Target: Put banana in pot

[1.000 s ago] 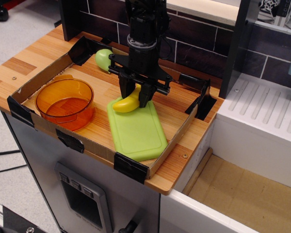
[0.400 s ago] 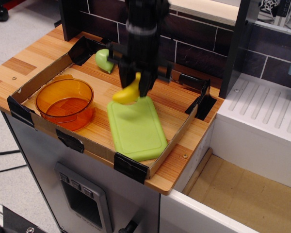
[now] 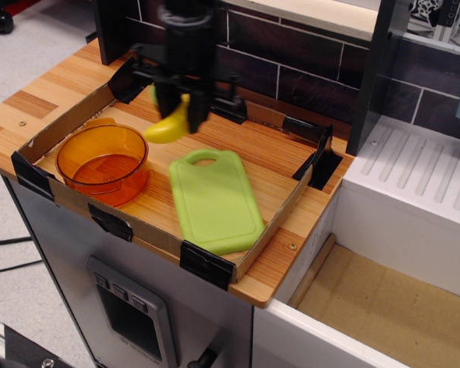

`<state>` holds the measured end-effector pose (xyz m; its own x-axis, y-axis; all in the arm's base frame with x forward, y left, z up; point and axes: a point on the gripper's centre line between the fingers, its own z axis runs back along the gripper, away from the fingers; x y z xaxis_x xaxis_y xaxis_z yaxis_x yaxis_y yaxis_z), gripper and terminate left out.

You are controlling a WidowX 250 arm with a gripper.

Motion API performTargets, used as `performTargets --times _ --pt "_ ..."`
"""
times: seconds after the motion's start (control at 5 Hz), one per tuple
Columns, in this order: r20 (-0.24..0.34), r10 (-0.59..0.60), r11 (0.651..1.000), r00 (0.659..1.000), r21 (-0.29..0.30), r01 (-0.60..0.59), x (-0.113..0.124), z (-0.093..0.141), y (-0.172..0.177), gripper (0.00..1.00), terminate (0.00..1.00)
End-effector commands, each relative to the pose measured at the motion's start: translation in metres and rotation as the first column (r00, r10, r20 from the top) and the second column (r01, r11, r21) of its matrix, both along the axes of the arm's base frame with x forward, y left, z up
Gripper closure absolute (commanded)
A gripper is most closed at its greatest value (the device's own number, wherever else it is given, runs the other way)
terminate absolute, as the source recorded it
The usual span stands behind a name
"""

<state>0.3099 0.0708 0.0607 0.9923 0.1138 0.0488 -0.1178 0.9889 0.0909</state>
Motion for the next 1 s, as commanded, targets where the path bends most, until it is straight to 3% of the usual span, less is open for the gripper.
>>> performTargets --times 0.0,0.4,0.6,0.8 --pt "0.023 -0.046 0.998 0.999 0.035 0.045 -0.022 0.002 0.045 1.0 0.0" --pt "0.008 -0.123 0.992 0.992 0.019 0.123 -0.04 -0.002 0.049 1.0 0.0" --pt "0.017 -0.126 0.992 0.992 -0.001 0.126 -0.043 0.001 0.049 0.0 0.0" --pt "0.033 -0.107 0.994 0.994 -0.007 0.107 -0.038 0.007 0.048 0.0 0.0"
